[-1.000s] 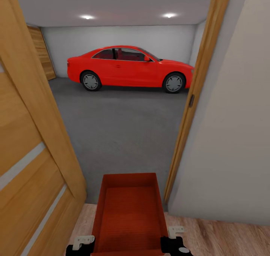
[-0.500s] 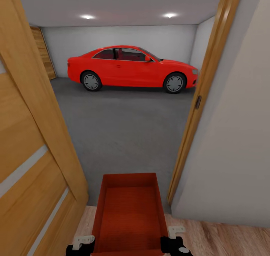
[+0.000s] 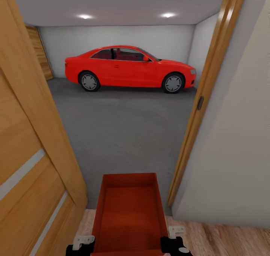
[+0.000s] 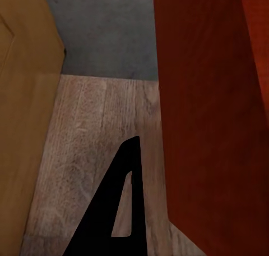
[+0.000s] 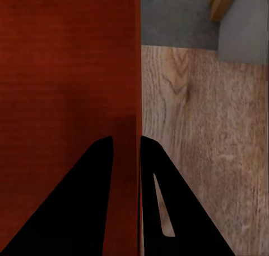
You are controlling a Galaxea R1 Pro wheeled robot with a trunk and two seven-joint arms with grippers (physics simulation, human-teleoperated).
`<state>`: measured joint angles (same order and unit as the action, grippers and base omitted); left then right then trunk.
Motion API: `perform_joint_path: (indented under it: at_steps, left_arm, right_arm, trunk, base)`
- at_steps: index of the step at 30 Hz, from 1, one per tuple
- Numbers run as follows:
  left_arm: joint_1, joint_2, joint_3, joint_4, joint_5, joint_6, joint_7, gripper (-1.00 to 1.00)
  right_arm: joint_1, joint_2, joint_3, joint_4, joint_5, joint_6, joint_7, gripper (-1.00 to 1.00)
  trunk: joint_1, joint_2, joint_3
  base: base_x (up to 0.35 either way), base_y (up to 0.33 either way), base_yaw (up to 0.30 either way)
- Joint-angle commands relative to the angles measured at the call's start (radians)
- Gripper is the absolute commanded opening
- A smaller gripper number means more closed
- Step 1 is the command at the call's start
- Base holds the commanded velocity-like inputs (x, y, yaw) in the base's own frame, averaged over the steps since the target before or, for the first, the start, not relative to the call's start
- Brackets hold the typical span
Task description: Move the two storage containers from the living room to the garage. In the garage, place one container on the floor and stack the other container on top of it (either order is fine).
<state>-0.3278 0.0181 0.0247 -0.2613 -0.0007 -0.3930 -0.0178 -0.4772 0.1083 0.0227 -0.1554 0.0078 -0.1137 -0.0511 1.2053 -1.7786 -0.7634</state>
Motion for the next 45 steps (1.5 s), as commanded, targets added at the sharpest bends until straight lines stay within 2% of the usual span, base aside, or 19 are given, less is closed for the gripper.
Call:
perform_joint_path:
  at_steps: [1, 33, 45]
  left_arm:
    - [0.0, 0.0, 0.009, 0.001, 0.004, -0.003, 0.001, -1.0]
    - [-0.001, 0.0, 0.009, 0.001, 0.004, -0.003, 0.001, -1.0]
    - [-0.001, 0.0, 0.009, 0.001, 0.004, -0.003, 0.001, -1.0]
  right_arm:
    - [-0.001, 0.0, -0.001, 0.0, 0.001, -0.003, -0.006, -1.0]
    - [-0.001, 0.0, -0.001, 0.0, 0.001, -0.003, -0.006, -1.0]
    - [-0.001, 0.0, -0.001, 0.0, 0.001, -0.003, -0.006, -1.0]
  trunk:
    - [0.0, 0.0, -0.001]
    - [0.0, 0.0, -0.001]
    - [0.0, 0.0, -0.001]
  base:
    - [0.003, 0.002, -0.128]
    - [0.0, 0.023, -0.012]
    - [0.0, 0.0, -0.162]
